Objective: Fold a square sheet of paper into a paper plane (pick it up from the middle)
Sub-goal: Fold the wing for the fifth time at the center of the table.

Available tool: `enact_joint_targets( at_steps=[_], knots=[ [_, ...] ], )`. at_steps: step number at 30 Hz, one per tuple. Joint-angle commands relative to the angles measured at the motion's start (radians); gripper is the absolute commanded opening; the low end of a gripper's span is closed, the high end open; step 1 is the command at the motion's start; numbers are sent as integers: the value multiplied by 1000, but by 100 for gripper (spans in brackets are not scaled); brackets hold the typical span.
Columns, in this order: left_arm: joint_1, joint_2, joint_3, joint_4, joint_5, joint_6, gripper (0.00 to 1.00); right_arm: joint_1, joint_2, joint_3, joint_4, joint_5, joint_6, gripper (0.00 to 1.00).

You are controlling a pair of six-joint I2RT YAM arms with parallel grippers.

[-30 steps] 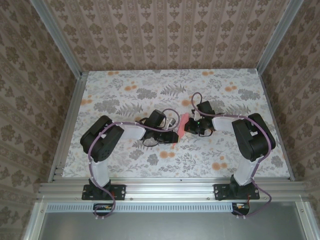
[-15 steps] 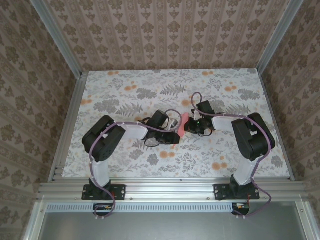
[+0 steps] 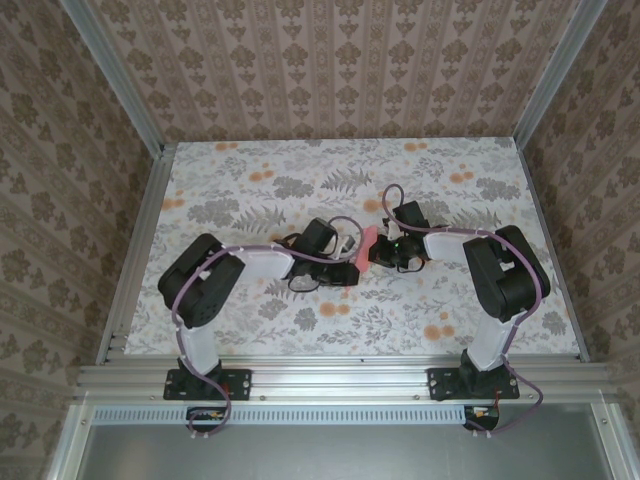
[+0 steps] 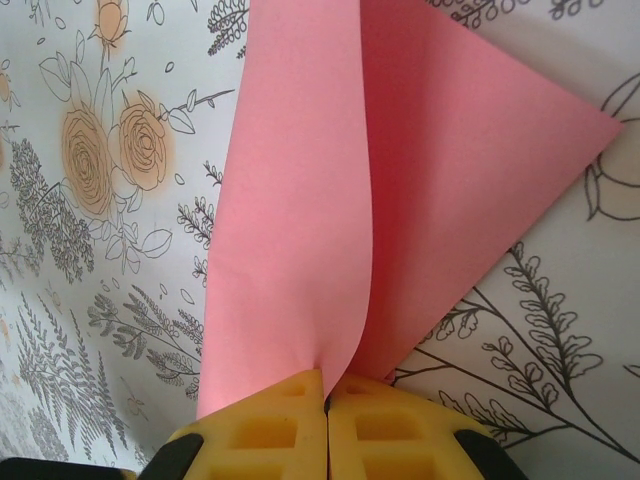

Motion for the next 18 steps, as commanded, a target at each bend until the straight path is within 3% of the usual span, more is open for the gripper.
enact_joint_targets(
  at_steps=[1, 18],
  knots=[
    [18, -26, -24, 44, 13, -29, 21, -2, 82, -32, -123, 152, -1, 8],
    [-24, 57, 18, -84, -8, 37, 16, -2, 91, -19, -136, 155, 2, 8]
  ],
)
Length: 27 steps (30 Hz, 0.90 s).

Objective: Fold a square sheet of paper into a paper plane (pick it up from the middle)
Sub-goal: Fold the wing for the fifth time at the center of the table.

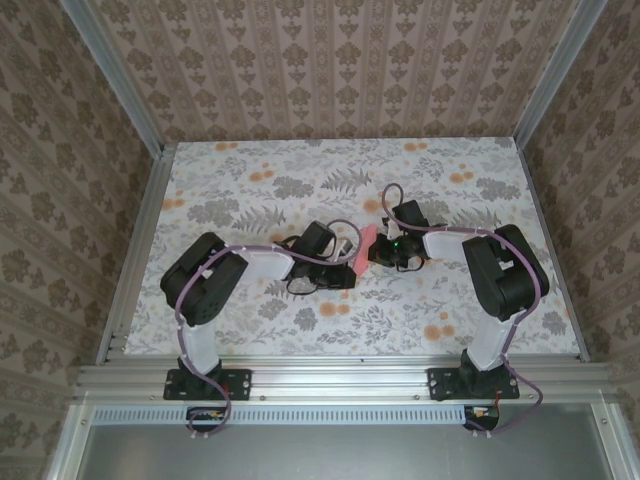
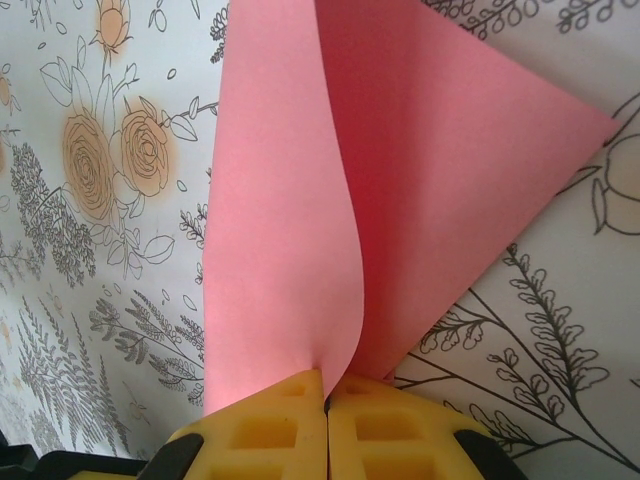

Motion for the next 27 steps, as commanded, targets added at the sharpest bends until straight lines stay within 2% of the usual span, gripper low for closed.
enact_joint_targets(
  at_steps=[1, 11, 19, 27],
  knots=[
    [-18, 25, 28, -82, -20, 42, 16, -3, 84, -32, -128, 155, 2, 8],
    [-37, -18, -7, -204, -68, 94, 16, -3, 88, -32, -129, 160, 6, 8],
    [12, -157, -28, -39, 9, 4, 17, -3, 93, -38, -129, 160, 2, 8],
    [31, -77, 30, 6, -52, -52, 16, -3, 94, -34, -136, 163, 0, 8]
  ],
)
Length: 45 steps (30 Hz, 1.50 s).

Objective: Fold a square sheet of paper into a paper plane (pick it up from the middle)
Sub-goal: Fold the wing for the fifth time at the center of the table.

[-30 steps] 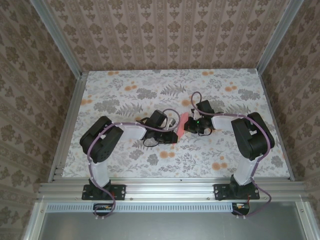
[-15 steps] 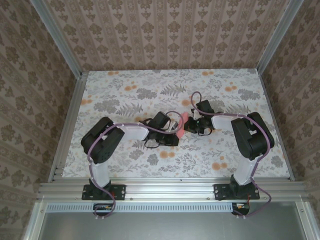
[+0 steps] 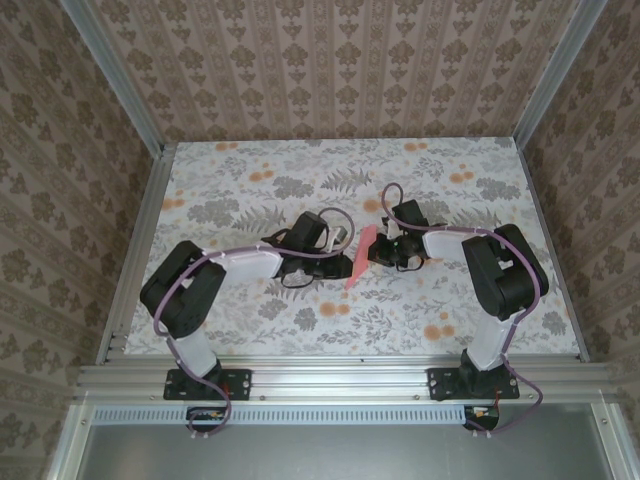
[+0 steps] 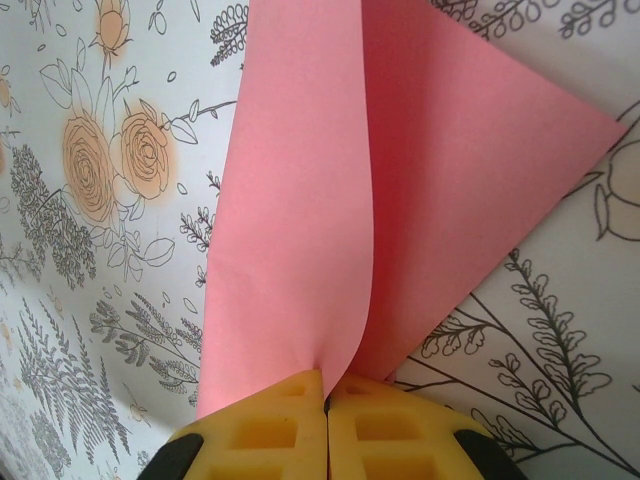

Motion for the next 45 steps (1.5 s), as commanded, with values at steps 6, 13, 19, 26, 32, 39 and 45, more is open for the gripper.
enact_joint_targets(
  at_steps=[6, 13, 19, 26, 32, 39, 45],
  knots=[
    [-5, 131, 104, 5, -25, -29, 14, -2, 88, -38, -134, 162, -1, 8],
    [-13, 179, 116, 6, -13, -26, 14, -2, 88, -38, -135, 162, 0, 8],
    [-21, 196, 118, 5, -5, -22, 14, -2, 90, -37, -134, 160, -1, 8],
    [-30, 213, 124, -4, -8, -19, 14, -2, 91, -35, -134, 160, -1, 8],
    [-46, 220, 138, -66, -48, 9, 13, -3, 91, -32, -137, 157, 1, 8],
    [-68, 216, 128, -175, -141, 50, 10, -2, 29, -4, -153, 129, 4, 16],
    [-69, 218, 114, -178, -151, 46, 10, -19, -130, 7, -207, 156, 7, 25]
  ],
)
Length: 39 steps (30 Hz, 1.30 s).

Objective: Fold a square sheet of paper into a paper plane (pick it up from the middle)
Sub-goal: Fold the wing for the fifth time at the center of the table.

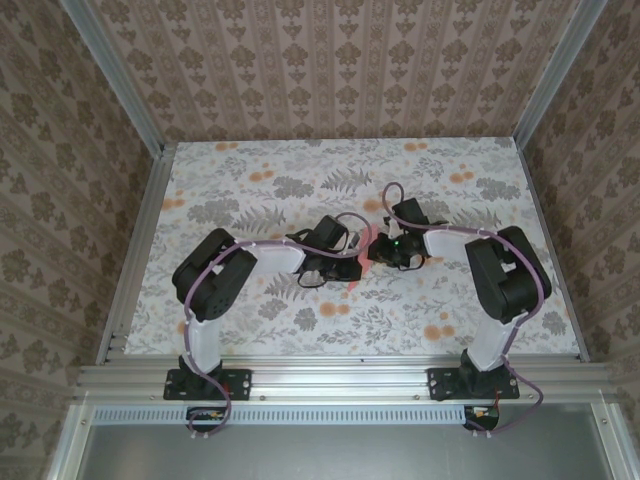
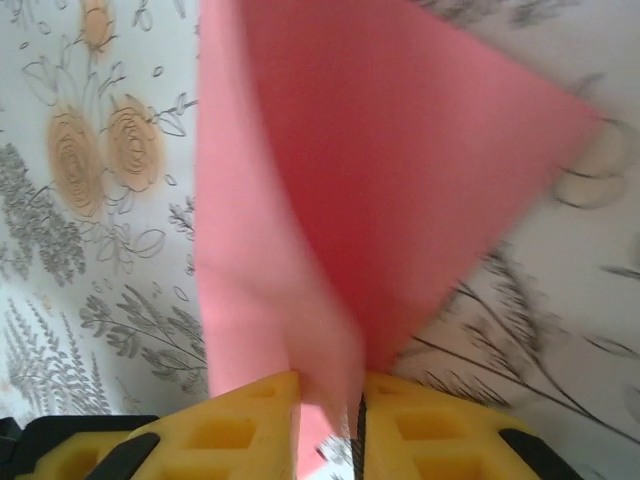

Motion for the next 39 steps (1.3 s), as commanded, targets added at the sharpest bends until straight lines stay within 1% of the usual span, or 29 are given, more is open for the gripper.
enact_joint_targets(
  at_steps=[1, 5, 8, 13, 15, 22, 28, 39],
  knots=[
    [-11, 24, -27, -114, -44, 23, 10, -23, -118, -19, -115, 113, 9, 26],
    [-14, 26, -25, -113, -48, 22, 9, -23, -227, -58, -114, 136, 20, 28],
    [-16, 28, -24, -115, -52, 21, 9, -15, -247, -75, -96, 104, 28, 25],
    [-16, 32, -21, -123, -63, 7, 8, 26, -182, -60, -59, 53, 48, 13],
    [-17, 31, -25, -122, -66, 0, 7, 39, -147, -46, -41, 42, 57, 12],
    [-17, 34, -29, -122, -70, -19, 7, 44, -26, 10, 13, 3, 70, 11],
    [-18, 34, -30, -123, -69, -19, 6, 44, 13, 30, 60, -39, 71, 11],
    [-16, 31, -20, -129, -67, -19, 6, 44, 78, 67, 56, -21, 64, 10]
  ],
)
